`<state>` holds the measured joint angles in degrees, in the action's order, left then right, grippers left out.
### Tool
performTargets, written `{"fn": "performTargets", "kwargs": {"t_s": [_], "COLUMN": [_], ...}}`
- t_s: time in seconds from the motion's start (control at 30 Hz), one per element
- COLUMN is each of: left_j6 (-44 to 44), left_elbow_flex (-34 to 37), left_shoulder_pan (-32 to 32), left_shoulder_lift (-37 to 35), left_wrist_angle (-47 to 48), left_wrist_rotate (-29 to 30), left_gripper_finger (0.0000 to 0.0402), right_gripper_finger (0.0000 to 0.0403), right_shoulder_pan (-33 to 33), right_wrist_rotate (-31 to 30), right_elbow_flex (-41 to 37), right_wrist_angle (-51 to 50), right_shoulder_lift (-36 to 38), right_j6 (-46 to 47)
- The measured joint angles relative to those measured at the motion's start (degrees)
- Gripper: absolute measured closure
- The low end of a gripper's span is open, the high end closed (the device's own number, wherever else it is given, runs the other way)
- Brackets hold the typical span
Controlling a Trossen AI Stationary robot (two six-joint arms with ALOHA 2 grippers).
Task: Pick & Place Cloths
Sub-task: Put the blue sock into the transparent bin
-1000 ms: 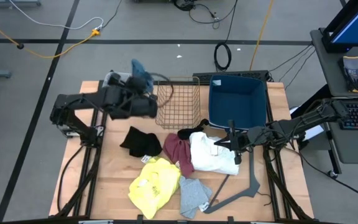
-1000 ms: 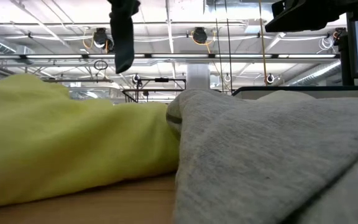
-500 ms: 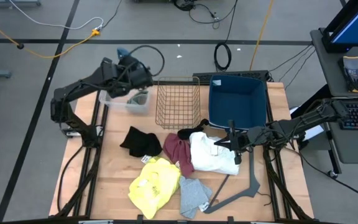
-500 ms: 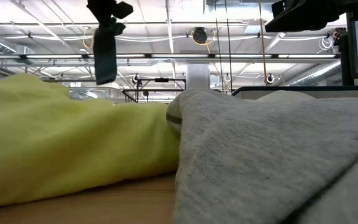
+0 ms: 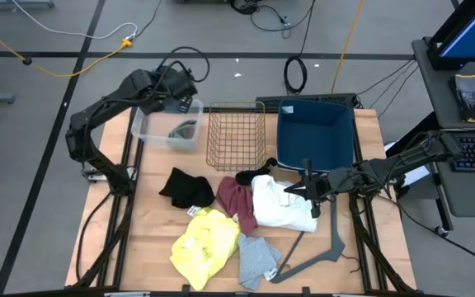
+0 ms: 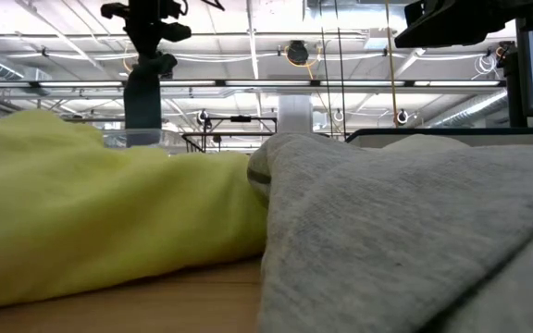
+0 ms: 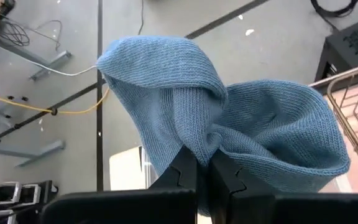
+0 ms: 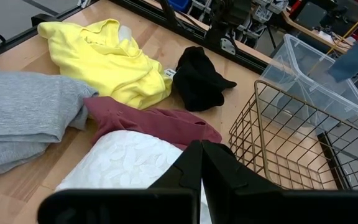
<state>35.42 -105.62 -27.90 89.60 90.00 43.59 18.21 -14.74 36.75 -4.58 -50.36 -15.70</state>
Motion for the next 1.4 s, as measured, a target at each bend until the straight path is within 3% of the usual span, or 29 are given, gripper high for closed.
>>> {"fn": "performTargets", "kwargs": {"t_s": [0.47,0.9,1.1,1.4], "left_j6": [-0.7,-0.82,-0.68,-2.76], "left_elbow_flex": [1.92,20.35,28.15,31.23], "left_shoulder_pan": [-5.77,-11.09,-13.47,-14.1], "left_shoulder_lift": [0.0,0.02,0.02,0.02], "left_wrist_angle": [-0.02,0.0,-1.27,-8.75], "left_wrist_rotate": [-10.63,-16.58,-16.63,-19.33], "left_gripper_finger": [0.0401,0.0401,0.0401,0.0401], "right_gripper_finger": [0.0403,0.0403,0.0403,0.0403], "right_shoulder_pan": [0.01,0.01,0.01,0.01], "right_wrist_rotate": [0.0,0.0,0.0,0.0], "right_elbow_flex": [0.0,0.0,0.0,0.0], "right_wrist_angle": [0.0,0.0,0.0,0.0], "right_shoulder_lift": [-0.01,0.01,-0.01,0.0], "right_j6": [0.02,0.02,0.02,0.02]}}
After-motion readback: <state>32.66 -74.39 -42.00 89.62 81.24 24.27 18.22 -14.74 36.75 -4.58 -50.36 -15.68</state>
